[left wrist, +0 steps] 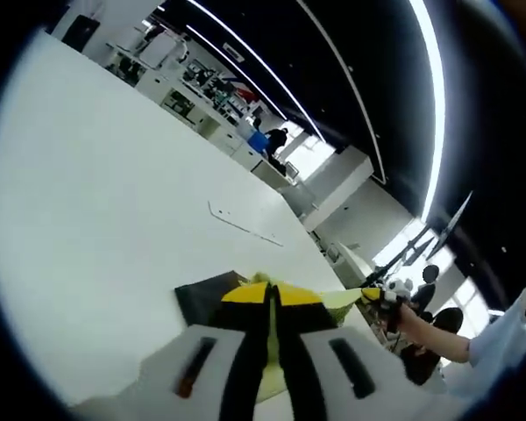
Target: Fold the garment on the visible template until the final outline fits inside the template.
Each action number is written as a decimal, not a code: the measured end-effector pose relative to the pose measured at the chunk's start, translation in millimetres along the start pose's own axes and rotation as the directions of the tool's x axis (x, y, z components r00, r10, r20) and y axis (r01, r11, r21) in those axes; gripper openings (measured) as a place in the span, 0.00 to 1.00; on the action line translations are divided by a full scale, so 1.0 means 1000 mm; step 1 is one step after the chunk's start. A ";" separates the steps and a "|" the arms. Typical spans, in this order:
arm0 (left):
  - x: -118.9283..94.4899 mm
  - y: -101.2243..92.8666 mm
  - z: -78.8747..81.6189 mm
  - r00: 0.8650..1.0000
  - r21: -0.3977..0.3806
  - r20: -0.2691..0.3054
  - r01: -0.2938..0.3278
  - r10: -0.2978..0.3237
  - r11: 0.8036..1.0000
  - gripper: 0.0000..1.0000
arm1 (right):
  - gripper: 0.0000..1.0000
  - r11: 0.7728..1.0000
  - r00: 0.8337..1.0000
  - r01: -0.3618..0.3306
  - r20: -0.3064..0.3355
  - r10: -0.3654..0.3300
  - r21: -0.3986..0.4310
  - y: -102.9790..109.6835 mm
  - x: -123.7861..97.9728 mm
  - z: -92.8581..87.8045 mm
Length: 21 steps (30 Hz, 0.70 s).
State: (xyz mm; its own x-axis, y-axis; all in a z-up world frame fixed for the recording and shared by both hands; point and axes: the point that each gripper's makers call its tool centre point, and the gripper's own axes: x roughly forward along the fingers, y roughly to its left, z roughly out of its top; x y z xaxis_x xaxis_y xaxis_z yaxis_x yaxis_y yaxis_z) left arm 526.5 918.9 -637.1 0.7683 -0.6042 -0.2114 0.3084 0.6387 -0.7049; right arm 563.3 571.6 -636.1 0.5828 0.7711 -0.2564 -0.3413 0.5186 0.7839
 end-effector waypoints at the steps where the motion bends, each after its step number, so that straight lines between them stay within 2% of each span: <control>1: 0.003 0.004 0.001 1.000 0.011 0.000 -0.010 0.010 1.000 0.00 | 0.00 1.000 1.000 0.008 0.000 -0.008 0.001 -0.004 0.005 0.003; 5: 0.013 0.019 0.000 0.999 -0.013 -0.005 -0.042 0.042 0.999 0.00 | 0.00 1.000 1.000 0.029 -0.003 -0.029 0.005 -0.019 0.021 0.012; 7: 0.017 0.026 -0.003 0.998 -0.003 -0.011 -0.062 0.062 0.998 0.00 | 0.00 0.999 0.999 0.039 -0.006 -0.039 0.013 -0.027 0.028 0.012; 9: 0.020 0.033 -0.007 0.997 -0.026 -0.022 -0.076 0.076 0.997 0.00 | 0.00 0.998 0.998 0.056 -0.015 -0.056 0.022 -0.036 0.034 0.010; 11: 0.023 0.039 -0.014 0.995 -0.012 -0.045 -0.092 0.091 0.996 0.00 | 0.00 0.996 0.996 0.078 -0.033 -0.077 0.030 -0.046 0.038 0.004; 12: 0.024 0.042 -0.018 0.993 -0.010 -0.061 -0.100 0.100 0.995 0.00 | 0.00 0.995 0.995 0.090 -0.043 -0.089 0.032 -0.064 0.042 0.002; 13: 0.025 0.046 -0.024 0.990 0.000 -0.085 -0.109 0.108 0.994 0.00 | 0.00 0.995 0.994 0.097 -0.050 -0.095 0.034 -0.069 0.043 0.000; 15: 0.026 0.052 -0.029 0.988 -0.001 -0.100 -0.122 0.121 0.993 0.00 | 0.00 0.994 0.993 0.103 -0.059 -0.100 0.039 -0.066 0.042 0.000; 20: 0.025 0.069 -0.053 0.976 -0.027 -0.145 -0.169 0.164 0.985 0.00 | 0.00 0.988 0.988 0.136 -0.084 -0.131 0.067 -0.077 0.041 -0.023; 21: 0.024 0.071 -0.054 0.975 -0.025 -0.148 -0.171 0.166 0.985 0.00 | 0.00 0.988 0.987 0.141 -0.090 -0.135 0.069 -0.080 0.040 -0.027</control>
State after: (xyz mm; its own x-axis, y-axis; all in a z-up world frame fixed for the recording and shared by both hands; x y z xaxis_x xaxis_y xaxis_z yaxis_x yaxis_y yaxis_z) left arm 536.8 923.6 -728.5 0.7174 -0.5537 -0.4229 0.1584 0.7207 -0.6749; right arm 593.7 571.4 -724.1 0.5551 0.7240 -0.4094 -0.2040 0.5957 0.7769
